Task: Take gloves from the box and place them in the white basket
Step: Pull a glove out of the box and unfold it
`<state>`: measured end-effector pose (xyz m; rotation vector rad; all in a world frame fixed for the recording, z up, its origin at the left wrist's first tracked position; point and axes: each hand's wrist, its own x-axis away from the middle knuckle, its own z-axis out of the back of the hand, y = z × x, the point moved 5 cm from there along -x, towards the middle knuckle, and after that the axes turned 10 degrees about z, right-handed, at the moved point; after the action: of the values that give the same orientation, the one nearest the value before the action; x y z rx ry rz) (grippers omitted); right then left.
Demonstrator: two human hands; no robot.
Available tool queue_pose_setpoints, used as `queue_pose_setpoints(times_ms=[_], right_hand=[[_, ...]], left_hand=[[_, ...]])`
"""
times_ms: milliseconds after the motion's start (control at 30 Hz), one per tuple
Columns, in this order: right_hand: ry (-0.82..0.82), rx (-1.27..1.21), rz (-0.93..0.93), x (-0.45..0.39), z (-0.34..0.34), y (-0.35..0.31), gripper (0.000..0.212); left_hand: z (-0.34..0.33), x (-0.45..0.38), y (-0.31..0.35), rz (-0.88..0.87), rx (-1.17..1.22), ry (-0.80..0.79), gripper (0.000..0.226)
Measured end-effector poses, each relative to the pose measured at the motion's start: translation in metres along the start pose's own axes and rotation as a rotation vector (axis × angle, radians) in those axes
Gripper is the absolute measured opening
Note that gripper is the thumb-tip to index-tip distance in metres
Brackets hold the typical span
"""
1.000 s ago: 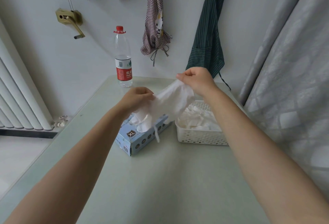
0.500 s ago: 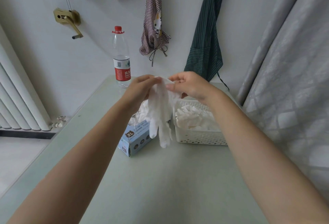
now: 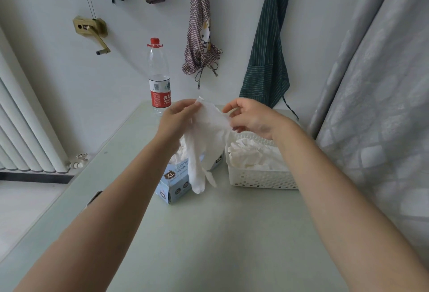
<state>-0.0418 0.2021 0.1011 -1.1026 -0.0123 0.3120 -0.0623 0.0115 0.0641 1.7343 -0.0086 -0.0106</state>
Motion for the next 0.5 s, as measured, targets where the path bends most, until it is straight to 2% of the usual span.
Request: queue_pose_setpoints(times_ms=[100,167,267,433,500], right_hand=[[-0.172,0.118,-0.048,0.003,-0.003,-0.001,0.042],[-0.221,0.129,-0.036,0.004,-0.008,-0.004,0.044],[-0.154,0.071,0.031,0.002,-0.011,-0.009,0.04],[0.054,0.167,0.057,-0.007,-0.007,-0.013,0.027],[0.122,0.181,0.047,-0.01,-0.006,-0.015,0.02]], left_hand=[[-0.006,0.004,0.004,-0.022,-0.018,-0.067,0.008],[-0.012,0.008,0.005,-0.01,-0.035,-0.149,0.009],[-0.019,0.013,0.003,-0.005,-0.078,-0.248,0.013],[-0.02,0.012,-0.003,-0.006,-0.109,-0.264,0.013],[-0.019,0.009,-0.01,0.038,-0.157,-0.291,0.021]])
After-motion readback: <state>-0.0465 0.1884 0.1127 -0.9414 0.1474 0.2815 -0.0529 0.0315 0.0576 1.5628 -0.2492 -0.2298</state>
